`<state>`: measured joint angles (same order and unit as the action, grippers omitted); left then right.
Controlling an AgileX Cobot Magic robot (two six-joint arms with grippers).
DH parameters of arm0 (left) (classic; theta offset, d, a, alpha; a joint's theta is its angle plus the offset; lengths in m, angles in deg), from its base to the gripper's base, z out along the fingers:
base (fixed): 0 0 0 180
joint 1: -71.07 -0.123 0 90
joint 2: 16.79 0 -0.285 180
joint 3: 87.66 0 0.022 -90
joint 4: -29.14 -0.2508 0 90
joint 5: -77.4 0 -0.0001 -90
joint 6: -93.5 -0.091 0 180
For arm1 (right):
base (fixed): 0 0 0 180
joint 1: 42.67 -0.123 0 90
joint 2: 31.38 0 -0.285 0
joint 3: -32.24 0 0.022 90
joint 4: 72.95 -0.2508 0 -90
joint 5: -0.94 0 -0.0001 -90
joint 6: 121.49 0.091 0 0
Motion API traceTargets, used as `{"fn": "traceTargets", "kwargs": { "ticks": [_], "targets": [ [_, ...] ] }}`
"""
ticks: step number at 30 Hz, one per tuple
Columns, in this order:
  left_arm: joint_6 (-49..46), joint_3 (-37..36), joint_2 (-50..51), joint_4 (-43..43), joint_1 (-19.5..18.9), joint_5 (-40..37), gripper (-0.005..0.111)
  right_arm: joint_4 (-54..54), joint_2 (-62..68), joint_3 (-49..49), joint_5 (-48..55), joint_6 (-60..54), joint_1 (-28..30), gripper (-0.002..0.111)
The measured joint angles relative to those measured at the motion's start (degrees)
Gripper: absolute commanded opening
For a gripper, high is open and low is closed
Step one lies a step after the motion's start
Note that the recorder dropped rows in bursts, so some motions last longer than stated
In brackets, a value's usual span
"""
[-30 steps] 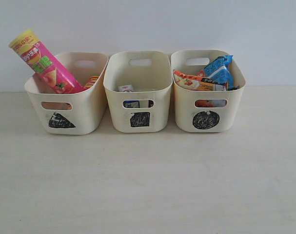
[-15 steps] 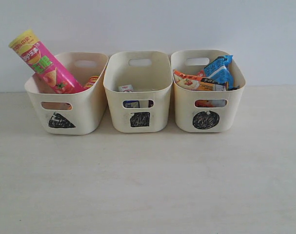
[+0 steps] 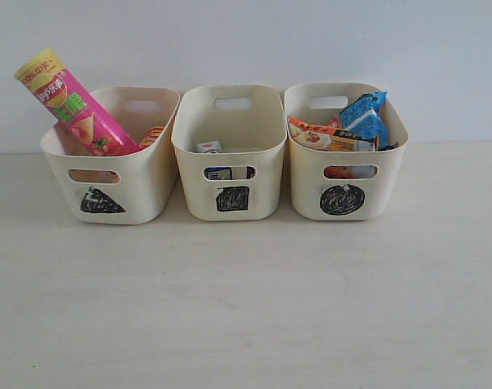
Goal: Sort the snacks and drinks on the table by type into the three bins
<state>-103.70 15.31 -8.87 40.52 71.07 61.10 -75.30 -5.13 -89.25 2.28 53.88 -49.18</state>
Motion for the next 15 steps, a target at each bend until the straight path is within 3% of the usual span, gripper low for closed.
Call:
{"fn": "traceTargets", "kwargs": {
  "ticks": [9, 15],
  "targets": [
    [0.0, 0.0, 0.0, 0.0, 0.0, 0.0, 0.004, 0.0, -2.69, 3.04, 3.15, -0.71, 10.6, 0.001],
    [0.0, 0.0, 0.0, 0.0, 0.0, 0.0, 0.004, 0.0, -11.83, 10.82, 3.29, 0.34, 11.76, 0.001]
  ]
}}
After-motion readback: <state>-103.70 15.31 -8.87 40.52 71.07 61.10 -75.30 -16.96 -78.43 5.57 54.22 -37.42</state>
